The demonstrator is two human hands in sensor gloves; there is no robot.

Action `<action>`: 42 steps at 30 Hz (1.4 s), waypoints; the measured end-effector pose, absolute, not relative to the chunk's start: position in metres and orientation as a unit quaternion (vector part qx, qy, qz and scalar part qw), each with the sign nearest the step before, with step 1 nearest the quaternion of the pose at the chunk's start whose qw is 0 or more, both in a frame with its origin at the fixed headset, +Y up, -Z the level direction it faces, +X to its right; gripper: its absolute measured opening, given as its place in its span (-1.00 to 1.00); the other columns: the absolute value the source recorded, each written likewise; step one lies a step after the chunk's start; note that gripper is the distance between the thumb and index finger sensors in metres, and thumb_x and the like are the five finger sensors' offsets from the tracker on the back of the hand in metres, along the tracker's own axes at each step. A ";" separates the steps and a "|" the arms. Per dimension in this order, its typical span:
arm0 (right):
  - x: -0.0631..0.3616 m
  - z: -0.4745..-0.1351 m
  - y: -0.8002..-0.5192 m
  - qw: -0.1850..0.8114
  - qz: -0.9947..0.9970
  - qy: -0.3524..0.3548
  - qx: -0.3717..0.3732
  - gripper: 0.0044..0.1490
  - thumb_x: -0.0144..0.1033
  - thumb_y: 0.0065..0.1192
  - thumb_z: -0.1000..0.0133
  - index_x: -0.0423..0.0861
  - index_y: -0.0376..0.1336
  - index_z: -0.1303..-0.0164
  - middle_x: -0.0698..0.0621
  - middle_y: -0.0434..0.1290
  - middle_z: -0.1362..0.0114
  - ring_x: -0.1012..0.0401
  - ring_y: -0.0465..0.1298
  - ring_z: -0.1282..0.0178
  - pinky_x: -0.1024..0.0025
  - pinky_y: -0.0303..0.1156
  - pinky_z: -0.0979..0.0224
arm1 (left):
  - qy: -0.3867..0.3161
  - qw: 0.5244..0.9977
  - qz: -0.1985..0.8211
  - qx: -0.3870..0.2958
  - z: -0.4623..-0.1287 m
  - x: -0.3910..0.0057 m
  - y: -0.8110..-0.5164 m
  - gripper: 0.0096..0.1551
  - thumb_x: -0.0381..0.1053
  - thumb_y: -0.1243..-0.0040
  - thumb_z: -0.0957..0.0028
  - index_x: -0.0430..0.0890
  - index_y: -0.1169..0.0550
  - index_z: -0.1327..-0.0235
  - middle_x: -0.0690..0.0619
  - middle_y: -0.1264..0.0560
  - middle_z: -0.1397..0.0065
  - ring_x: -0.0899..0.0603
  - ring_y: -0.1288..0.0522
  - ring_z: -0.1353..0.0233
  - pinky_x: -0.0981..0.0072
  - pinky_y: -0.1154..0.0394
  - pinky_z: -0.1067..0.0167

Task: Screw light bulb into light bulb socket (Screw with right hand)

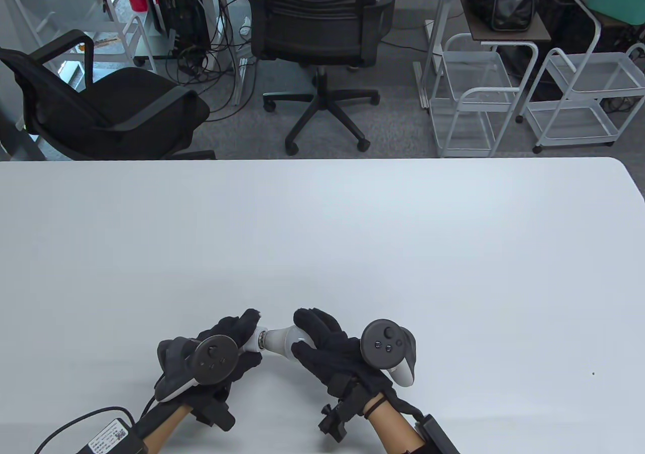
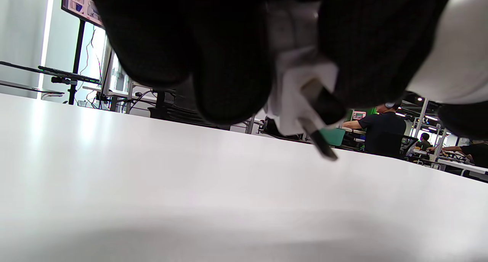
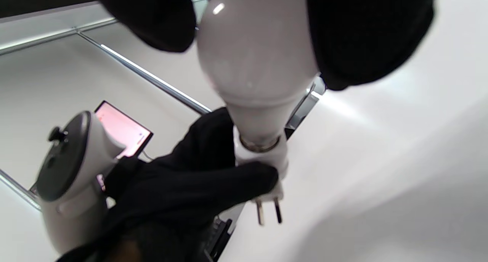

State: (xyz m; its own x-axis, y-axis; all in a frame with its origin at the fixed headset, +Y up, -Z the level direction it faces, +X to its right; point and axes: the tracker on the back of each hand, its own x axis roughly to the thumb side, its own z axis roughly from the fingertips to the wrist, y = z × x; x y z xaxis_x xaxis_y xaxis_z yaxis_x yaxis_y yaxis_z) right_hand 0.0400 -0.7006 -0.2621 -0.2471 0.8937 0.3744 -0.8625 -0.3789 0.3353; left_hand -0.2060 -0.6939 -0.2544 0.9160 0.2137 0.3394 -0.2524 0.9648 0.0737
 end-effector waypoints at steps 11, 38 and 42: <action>0.044 -0.265 -0.706 0.585 0.782 0.036 0.213 -0.32 -0.30 0.04 -0.33 -0.38 -0.01 -0.53 -0.70 0.33 -0.10 -0.17 0.62 0.29 0.34 0.61 0.37 | -0.169 0.977 0.112 0.059 -0.254 -0.205 -0.694 -0.12 0.20 -0.48 0.06 0.05 -0.34 -0.50 -0.16 -0.55 -0.30 0.09 -0.67 -0.07 0.02 -0.57 -0.32; 0.044 -0.268 -0.722 0.669 0.712 0.120 0.178 -0.24 -0.30 -0.10 -0.37 -0.57 -0.15 -0.48 -0.72 0.35 -0.01 -0.15 0.62 0.29 0.35 0.61 0.40 | -0.172 0.978 0.098 0.070 -0.252 -0.205 -0.692 -0.12 0.22 -0.48 0.07 0.08 -0.34 -0.50 -0.14 -0.55 -0.31 0.09 -0.67 -0.07 0.02 -0.56 -0.33; 0.044 -0.267 -0.722 0.676 0.707 0.113 0.174 -0.19 -0.27 -0.03 -0.36 -0.71 0.00 -0.40 -0.85 0.18 -0.17 -0.30 0.57 0.17 0.16 0.61 0.27 | -0.170 0.978 0.096 0.072 -0.252 -0.204 -0.692 -0.12 0.22 -0.48 0.07 0.08 -0.34 -0.50 -0.14 -0.55 -0.30 0.09 -0.67 -0.07 0.02 -0.56 -0.34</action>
State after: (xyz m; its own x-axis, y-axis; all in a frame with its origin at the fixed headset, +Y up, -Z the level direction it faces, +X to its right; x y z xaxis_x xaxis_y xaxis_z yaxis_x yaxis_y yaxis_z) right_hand 0.0445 -0.7223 -0.2668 -0.0252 0.9953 0.0940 -0.9168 -0.0605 0.3948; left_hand -0.2044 -0.6924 -0.2518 0.9235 0.1636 0.3471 -0.2125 0.9712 0.1077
